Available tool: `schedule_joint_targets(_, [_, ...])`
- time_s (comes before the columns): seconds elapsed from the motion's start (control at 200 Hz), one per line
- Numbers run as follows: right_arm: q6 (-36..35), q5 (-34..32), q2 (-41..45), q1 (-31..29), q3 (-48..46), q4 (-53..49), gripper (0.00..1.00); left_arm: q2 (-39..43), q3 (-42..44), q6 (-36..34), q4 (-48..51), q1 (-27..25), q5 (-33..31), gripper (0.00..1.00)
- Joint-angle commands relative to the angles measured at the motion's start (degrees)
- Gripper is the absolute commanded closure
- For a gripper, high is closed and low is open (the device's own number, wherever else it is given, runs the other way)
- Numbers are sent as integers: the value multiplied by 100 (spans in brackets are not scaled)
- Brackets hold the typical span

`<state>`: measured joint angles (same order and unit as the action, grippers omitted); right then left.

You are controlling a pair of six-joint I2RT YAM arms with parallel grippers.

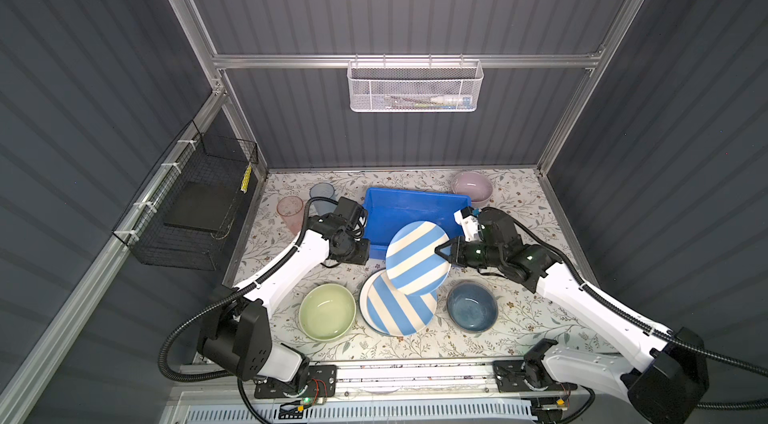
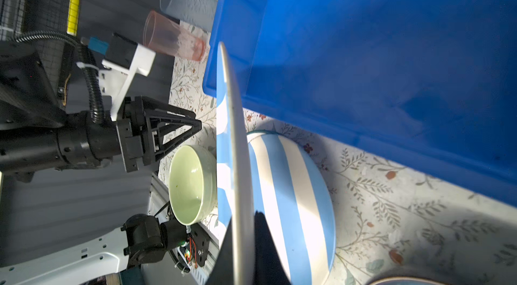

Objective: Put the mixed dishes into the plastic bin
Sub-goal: 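Lift the plate toward the bin with right gripper while left grips bin rim, then lower the striped plate into the blue bin with the right gripper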

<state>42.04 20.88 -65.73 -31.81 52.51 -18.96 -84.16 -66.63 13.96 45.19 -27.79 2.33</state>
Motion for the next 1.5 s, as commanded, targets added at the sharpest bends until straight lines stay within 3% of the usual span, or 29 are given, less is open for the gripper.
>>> schedule_joint_targets(0.0, [-285, 140, -174, 174, 530, -86, 99, -140, -257, 110, -196, 117, -303, 56])
schedule_joint_targets(0.41, [-617, -71, -1562, 643, 1803, -145, 100, -582, -619, -261, -580, 752, -250, 65])
schedule_joint_targets(1.001, [-409, 132, -3623, 748, 3046, 350, 100, -1334, -896, -530, -897, 767, 135, 68])
schedule_joint_targets(1.496, [27, 365, -4571, 614, 3173, 897, 99, -1691, -956, -572, -907, 766, 417, 78])
